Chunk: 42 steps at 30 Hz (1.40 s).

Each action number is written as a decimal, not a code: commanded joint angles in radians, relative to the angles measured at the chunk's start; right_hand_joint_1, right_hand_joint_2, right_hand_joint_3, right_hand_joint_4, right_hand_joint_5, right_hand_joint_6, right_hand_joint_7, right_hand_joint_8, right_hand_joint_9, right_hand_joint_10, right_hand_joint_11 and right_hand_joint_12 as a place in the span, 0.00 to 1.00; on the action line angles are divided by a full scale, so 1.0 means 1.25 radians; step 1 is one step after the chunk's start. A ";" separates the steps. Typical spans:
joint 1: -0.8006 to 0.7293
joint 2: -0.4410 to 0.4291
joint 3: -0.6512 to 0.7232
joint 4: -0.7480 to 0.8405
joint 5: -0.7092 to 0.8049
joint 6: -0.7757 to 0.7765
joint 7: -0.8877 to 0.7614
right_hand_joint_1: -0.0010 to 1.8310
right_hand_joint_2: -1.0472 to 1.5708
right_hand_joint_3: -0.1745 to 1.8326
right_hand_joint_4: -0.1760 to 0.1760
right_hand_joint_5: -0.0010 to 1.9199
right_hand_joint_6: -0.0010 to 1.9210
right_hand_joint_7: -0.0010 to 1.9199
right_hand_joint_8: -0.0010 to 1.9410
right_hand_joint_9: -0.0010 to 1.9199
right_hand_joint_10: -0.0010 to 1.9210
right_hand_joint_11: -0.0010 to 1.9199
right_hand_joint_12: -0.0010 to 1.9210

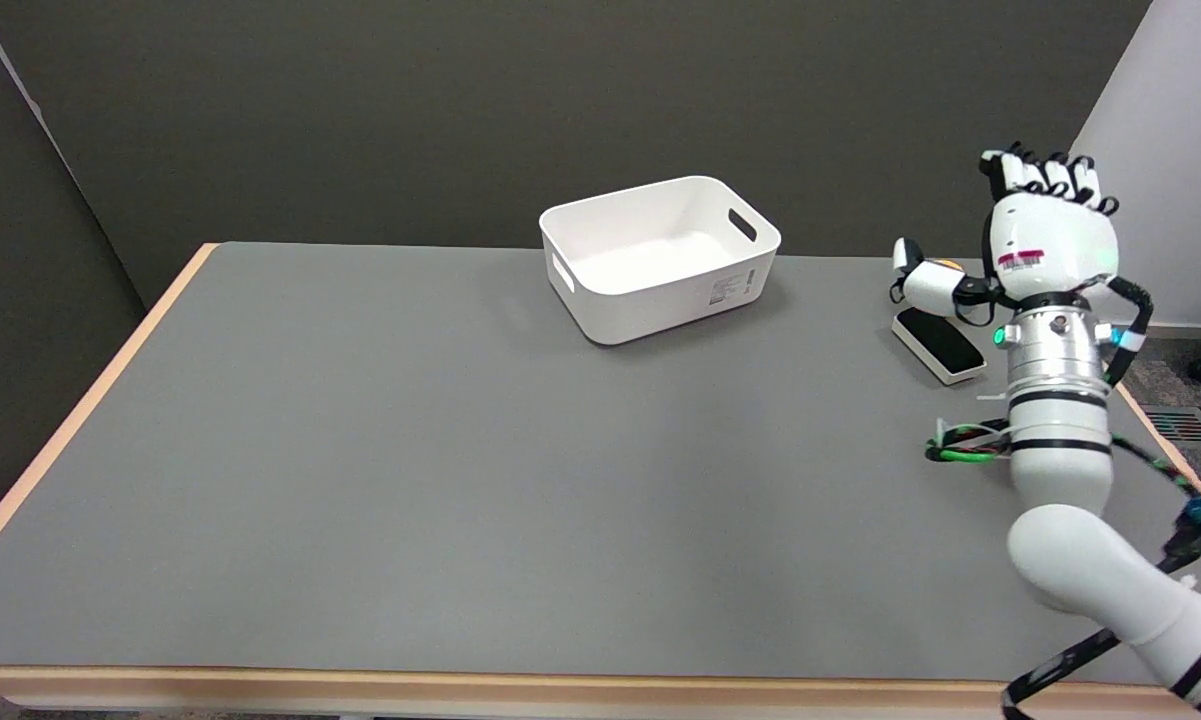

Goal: Pick up the chalkboard eraser.

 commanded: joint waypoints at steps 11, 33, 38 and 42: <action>0.359 -0.131 -0.317 -0.136 0.385 0.266 -0.311 0.32 0.64 0.51 0.04 0.11 0.24 0.15 0.24 0.06 0.45 0.00 0.65; 0.376 -0.148 -0.298 -0.232 0.514 0.384 -0.311 0.31 0.65 0.50 0.03 0.11 0.24 0.14 0.23 0.05 0.44 0.00 0.64; 0.378 -0.145 -0.286 -0.245 0.536 0.394 -0.311 0.31 0.65 0.50 0.02 0.11 0.24 0.14 0.23 0.05 0.44 0.00 0.65; 0.397 -0.143 -0.281 -0.267 0.565 0.406 -0.311 0.31 0.65 0.50 0.02 0.10 0.24 0.14 0.23 0.05 0.44 0.00 0.65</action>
